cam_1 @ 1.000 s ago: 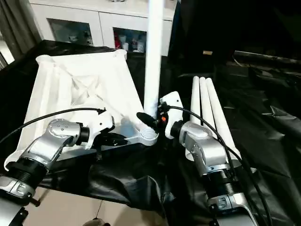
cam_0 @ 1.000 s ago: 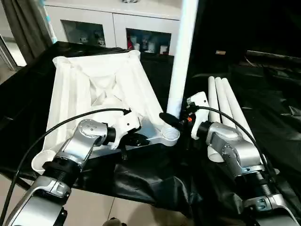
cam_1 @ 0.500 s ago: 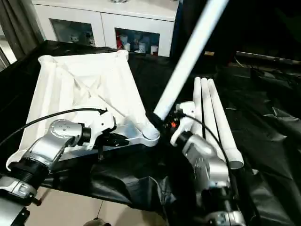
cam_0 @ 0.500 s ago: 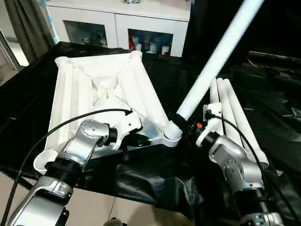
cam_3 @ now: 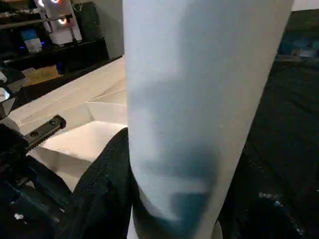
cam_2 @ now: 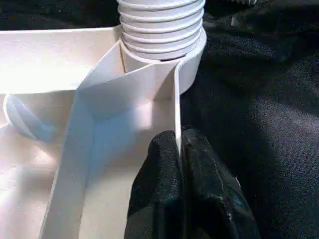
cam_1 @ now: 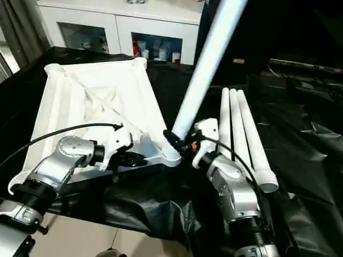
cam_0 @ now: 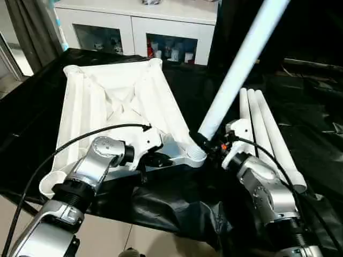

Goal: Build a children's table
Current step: Insert table leg to table base

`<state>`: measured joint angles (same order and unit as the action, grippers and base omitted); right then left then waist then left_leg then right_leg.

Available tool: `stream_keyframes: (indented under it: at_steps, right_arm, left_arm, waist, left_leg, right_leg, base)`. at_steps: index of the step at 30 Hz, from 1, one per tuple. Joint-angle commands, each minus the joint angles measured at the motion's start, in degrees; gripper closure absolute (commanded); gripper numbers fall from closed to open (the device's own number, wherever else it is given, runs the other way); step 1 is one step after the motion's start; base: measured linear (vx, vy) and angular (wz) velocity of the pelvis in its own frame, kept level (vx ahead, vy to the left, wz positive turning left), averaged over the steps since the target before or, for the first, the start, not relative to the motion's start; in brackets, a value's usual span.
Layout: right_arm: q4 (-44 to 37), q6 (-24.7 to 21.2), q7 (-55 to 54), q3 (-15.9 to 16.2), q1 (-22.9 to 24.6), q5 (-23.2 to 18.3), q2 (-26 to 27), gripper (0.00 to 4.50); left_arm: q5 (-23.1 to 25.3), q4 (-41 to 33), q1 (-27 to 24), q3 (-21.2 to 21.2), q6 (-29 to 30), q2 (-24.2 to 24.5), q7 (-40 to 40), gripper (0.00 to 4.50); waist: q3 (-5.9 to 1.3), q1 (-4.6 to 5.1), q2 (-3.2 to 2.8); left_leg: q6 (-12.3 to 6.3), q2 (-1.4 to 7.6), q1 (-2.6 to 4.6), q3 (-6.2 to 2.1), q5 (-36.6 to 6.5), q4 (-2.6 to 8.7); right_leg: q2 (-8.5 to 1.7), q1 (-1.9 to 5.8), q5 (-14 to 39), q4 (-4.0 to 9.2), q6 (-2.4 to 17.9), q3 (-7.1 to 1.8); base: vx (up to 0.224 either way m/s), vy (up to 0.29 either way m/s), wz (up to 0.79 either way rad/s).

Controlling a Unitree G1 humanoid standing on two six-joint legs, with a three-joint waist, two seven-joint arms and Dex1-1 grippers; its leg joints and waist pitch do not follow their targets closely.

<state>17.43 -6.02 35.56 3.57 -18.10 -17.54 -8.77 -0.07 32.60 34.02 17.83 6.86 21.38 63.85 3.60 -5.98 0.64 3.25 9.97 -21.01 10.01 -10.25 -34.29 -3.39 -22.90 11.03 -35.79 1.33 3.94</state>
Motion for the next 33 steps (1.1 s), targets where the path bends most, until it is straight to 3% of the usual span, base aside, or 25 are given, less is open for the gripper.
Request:
stream_keyframes:
  at_steps: [1,3,8,10,18,28,33]
  right_arm:
    - [4.87,-1.66,0.23,2.86,1.34,5.04,-2.01,2.62]
    - [5.99,-2.24,1.3,4.51,0.28,6.29,-2.83,2.62]
    - [7.36,-3.61,2.63,4.62,-1.09,5.79,-2.98,2.62]
    - [8.67,-2.52,5.75,6.53,-2.01,7.45,-4.7,2.62]
    - [11.4,-1.75,11.03,6.82,-2.84,6.57,-6.32,2.62]
    - [14.99,-1.46,21.34,6.71,-3.61,4.44,-8.78,2.62]
    - [16.61,-0.77,24.41,7.05,-3.63,4.7,-9.62,2.62]
  left_arm:
    - [-1.18,0.03,1.34,-1.68,-1.17,-0.5,-0.28,4.5]
    - [-1.03,0.07,1.29,-1.55,-1.23,-0.23,-0.06,4.5]
    - [-0.96,-0.03,1.34,-1.38,-1.17,-0.1,0.24,4.5]
    - [-0.88,-0.19,1.45,-1.16,-1.23,-0.03,0.59,4.5]
    - [-1.76,-1.06,1.12,-0.64,-2.75,0.73,3.8,4.5]
    - [-5.41,-6.29,-1.36,0.69,-2.71,3.09,13.63,4.5]
    - [-6.02,-7.06,-1.61,0.64,-2.5,3.61,14.62,4.5]
  waist:
    - [-3.13,0.12,-0.2]
    - [-2.98,0.32,-0.25]
    - [-2.87,0.62,-0.17]
    - [-2.78,0.79,-0.1]
    - [-2.83,0.8,-0.2]
    - [-3.42,0.63,-0.44]
    - [-3.28,0.43,-0.29]
  left_leg:
    - [-0.36,3.47,0.71,-1.48,-15.66,4.87]
    - [-0.13,3.4,0.69,-1.54,-16.66,4.93]
    - [-0.21,3.41,0.71,-1.62,-17.43,4.97]
    - [-0.3,3.47,0.72,-1.61,-17.74,5.04]
    - [-0.87,3.52,0.67,-1.53,-17.5,4.97]
    - [-2.33,3.86,0.64,-1.32,-12.88,4.99]
    - [-1.83,3.85,0.83,-1.28,-14.67,5.1]
  right_leg:
    - [-5.75,2.32,18.45,5.55,9.44,-3.54]
    - [-5.72,2.34,19.99,5.67,9.19,-3.51]
    - [-5.84,2.26,21.94,5.92,8.84,-3.58]
    - [-5.74,2.21,21.75,5.97,8.93,-3.54]
    - [-5.86,2.24,20.37,5.93,9.76,-3.62]
    - [-5.66,2.87,9.61,4.91,13.49,-3.32]
    - [-5.81,2.85,13.61,5.32,12.93,-3.36]
  base:
    - [0.0,0.0,0.0]
    - [0.0,0.0,0.0]
    - [0.0,0.0,0.0]
    - [0.0,0.0,0.0]
    - [0.0,0.0,0.0]
    - [0.0,0.0,0.0]
    - [0.0,0.0,0.0]
